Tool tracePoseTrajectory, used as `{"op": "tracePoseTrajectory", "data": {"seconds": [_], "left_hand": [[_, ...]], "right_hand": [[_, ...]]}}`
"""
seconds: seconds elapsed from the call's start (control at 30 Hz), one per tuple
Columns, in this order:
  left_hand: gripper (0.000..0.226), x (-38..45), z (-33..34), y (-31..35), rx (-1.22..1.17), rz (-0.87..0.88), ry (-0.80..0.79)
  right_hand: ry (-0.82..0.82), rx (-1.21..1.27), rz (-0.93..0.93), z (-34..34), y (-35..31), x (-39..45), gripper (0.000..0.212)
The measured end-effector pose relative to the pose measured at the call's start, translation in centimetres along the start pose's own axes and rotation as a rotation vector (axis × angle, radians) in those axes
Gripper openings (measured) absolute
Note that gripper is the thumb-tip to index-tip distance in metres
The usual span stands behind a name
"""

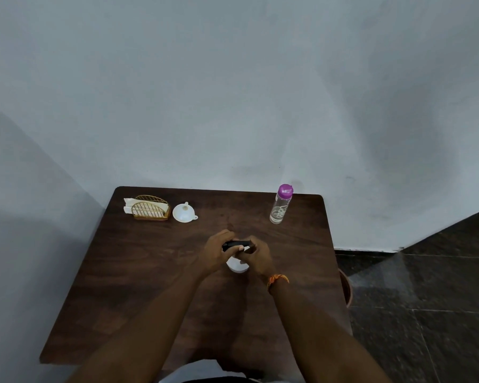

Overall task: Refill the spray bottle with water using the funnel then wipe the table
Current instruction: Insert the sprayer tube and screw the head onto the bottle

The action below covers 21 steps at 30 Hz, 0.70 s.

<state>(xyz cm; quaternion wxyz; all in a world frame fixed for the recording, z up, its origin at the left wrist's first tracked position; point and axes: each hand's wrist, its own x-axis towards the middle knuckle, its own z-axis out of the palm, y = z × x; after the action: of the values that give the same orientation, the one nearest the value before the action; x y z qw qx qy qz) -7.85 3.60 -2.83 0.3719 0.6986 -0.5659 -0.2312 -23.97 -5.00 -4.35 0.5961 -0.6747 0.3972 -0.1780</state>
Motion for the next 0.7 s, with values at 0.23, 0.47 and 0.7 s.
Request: {"op": "tracePoseTrajectory", "data": {"seconds": [0.23,0.47,0.7], "left_hand": [[0.028,-0.2,-0.1,0.3,-0.024,-0.015,-0.025],[0.027,-0.7,-0.2,1.4,-0.045,-0.024,0.013],[0.011,-0.5,-1.2,1.9,-0.087,-0.080,-0.079]], "right_hand": [[-0.121,-0.067,0.015,-1.0,0.6,0.0,0.033],[0.043,-0.123,-0.023,0.1,0.6,-0.8,0.028],[-0.085,-0.127,0.060,-0.2,1.9,-0.6,0.053]]}}
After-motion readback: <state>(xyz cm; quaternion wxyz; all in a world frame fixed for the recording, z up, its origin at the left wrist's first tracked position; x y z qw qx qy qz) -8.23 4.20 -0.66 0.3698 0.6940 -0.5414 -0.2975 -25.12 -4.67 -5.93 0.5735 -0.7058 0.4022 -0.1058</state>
